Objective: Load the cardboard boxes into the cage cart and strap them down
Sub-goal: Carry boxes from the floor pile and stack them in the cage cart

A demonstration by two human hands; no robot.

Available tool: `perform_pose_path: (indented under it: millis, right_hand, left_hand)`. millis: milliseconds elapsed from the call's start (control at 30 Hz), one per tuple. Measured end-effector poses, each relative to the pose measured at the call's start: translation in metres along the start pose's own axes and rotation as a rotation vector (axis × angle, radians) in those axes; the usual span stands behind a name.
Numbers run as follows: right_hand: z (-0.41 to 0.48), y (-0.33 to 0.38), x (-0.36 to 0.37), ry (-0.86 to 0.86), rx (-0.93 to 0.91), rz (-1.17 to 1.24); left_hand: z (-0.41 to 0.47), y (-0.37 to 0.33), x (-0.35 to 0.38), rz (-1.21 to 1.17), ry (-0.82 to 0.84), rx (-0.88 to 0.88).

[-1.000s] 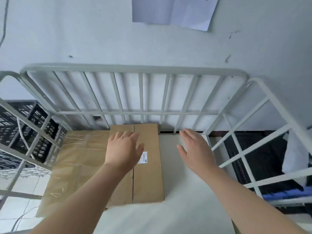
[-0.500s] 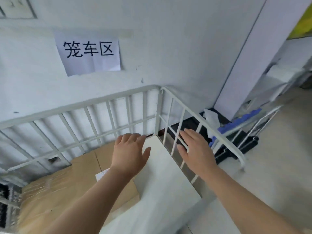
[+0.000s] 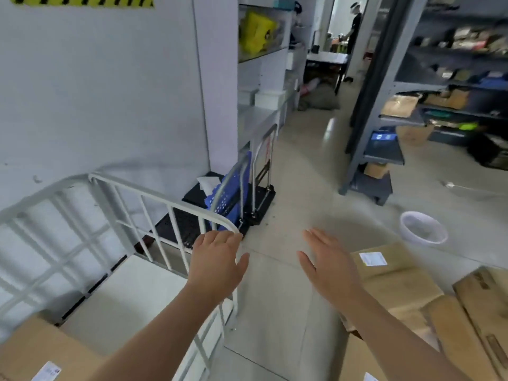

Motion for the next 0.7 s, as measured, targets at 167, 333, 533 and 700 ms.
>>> perform_pose_path:
  millis: [167,333,533,700]
  right_hand:
    - [-0.030,-0.133,-0.033,-0.008,0.134,-0.059]
    - [-0.062,-0.246,-0.055,-0.064,0.337,-0.070]
    - [-0.077,-0.340,-0.049,-0.017,0.499,-0.013]
    - [-0.063,-0.396,-0.028,-0.025,0.644,-0.016]
  left_hand:
    - [0.046,-0.128,0.053,-0.076,0.065,0.143]
    - [0.081,-0.228,0.107,-0.115,0.137,0.259]
    - [0.119,-0.293,0.164,-0.105,0.213,0.344]
    - [0.167,-0.323,0.220,-0.081,0.292,0.431]
Point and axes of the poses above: each hand's wrist, its own z-axis towards the middle knuckle, its own x-axis out of the palm, y = z × x, the point moved 6 cm from there along z, towards the middle knuckle, and after that the axes turned 5 degrees about x, right-handed, at the moved point
